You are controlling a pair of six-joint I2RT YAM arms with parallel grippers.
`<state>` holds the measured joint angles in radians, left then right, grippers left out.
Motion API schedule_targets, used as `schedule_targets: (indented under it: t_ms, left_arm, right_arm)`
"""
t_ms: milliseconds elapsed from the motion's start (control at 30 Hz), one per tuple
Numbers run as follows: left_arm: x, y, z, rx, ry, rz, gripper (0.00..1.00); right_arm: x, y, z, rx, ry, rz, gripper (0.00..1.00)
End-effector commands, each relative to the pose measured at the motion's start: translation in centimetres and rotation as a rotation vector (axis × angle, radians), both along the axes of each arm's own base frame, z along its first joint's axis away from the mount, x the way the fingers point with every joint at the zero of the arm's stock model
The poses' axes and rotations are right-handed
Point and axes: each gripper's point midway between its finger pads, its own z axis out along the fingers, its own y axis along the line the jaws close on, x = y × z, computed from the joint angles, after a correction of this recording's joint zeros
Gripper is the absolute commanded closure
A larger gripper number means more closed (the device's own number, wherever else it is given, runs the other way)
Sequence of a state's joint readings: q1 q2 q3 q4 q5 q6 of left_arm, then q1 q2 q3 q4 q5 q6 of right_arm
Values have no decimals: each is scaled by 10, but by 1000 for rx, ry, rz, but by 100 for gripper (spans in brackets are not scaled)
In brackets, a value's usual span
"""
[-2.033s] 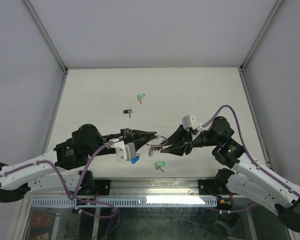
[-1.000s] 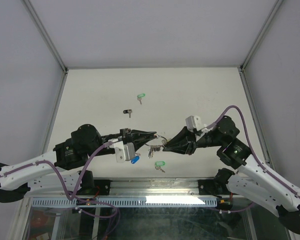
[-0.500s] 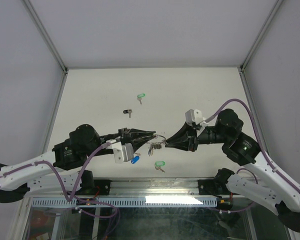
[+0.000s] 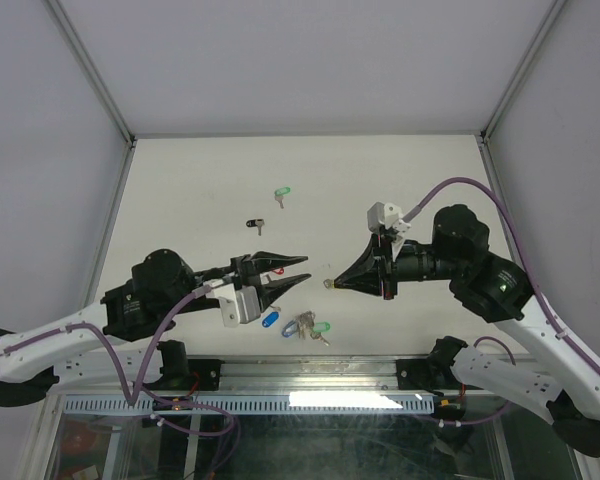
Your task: Put the keys on the keyring
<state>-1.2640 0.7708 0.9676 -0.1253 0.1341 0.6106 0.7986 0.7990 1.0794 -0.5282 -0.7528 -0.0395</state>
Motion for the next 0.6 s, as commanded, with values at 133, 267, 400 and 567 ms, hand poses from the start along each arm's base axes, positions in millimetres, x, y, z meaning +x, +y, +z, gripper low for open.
schedule_targets:
  t_ms: [133, 267, 400, 567]
  left_arm:
    - [1, 6, 15, -99, 17, 21, 77]
    - [27, 11, 2, -147, 138, 168, 70]
    - [51, 21, -12, -235, 272, 309, 53]
    - [83, 40, -40, -308, 446, 535, 43]
  right_arm:
    - [28, -7, 4, -27, 23, -202, 100]
    - [63, -13, -26, -114, 87, -415, 100]
    - [81, -18, -59, -195, 175, -542, 90]
    - [86, -18, -83, -191, 290, -626, 71]
